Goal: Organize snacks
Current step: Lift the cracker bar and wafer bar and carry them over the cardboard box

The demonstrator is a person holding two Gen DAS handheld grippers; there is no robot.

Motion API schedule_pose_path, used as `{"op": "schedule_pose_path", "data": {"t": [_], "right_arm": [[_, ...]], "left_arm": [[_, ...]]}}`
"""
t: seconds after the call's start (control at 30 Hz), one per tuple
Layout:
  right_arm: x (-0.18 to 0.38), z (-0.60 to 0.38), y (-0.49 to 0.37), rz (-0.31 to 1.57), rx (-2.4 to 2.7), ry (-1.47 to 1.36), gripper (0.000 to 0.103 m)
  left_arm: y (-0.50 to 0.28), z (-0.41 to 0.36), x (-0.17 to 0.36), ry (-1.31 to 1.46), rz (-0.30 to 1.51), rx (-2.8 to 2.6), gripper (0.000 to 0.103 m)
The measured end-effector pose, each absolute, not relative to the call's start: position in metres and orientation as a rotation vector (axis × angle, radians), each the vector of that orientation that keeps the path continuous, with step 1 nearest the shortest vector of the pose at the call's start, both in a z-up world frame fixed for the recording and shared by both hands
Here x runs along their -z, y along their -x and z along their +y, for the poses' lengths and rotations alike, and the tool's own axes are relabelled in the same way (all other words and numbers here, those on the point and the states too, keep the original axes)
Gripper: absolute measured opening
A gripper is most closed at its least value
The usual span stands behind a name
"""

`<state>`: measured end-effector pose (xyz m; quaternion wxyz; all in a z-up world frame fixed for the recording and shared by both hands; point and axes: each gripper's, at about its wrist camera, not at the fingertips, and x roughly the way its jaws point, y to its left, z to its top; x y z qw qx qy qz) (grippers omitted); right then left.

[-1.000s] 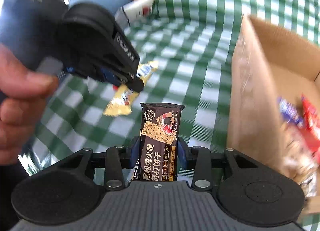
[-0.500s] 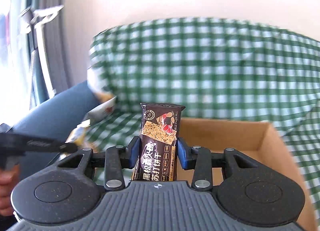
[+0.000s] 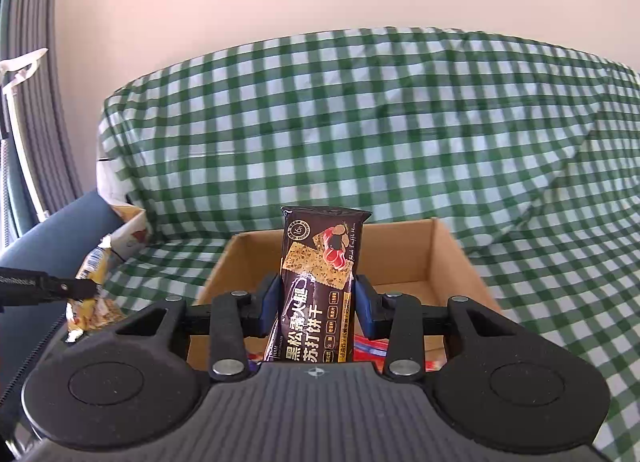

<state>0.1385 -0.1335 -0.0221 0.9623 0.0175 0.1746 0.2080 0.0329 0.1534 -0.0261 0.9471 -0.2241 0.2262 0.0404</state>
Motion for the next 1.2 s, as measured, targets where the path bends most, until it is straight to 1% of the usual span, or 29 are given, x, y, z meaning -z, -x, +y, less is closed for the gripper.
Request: {"op": "schedule_pose_path", "data": {"t": [0.43, 1.0, 1.2], "right_arm": [[0.025, -0.162, -0.138, 0.358, -0.346, -0.060, 0.041], [0.026, -0.157, -0.141, 0.361, -0.353, -0.028, 0.041], [0.026, -0.159, -0.141, 0.349, -0.338, -0.036, 0.041]], "left_arm": [[-0.050, 0.118, 0.024, 0.443, 0.425, 0.021, 0.013], [-0.056, 0.113, 0.026, 0.439, 0.432, 0.060, 0.013], [-0.054, 0.110, 0.023, 0.459, 0.395, 0.132, 0.013]]}}
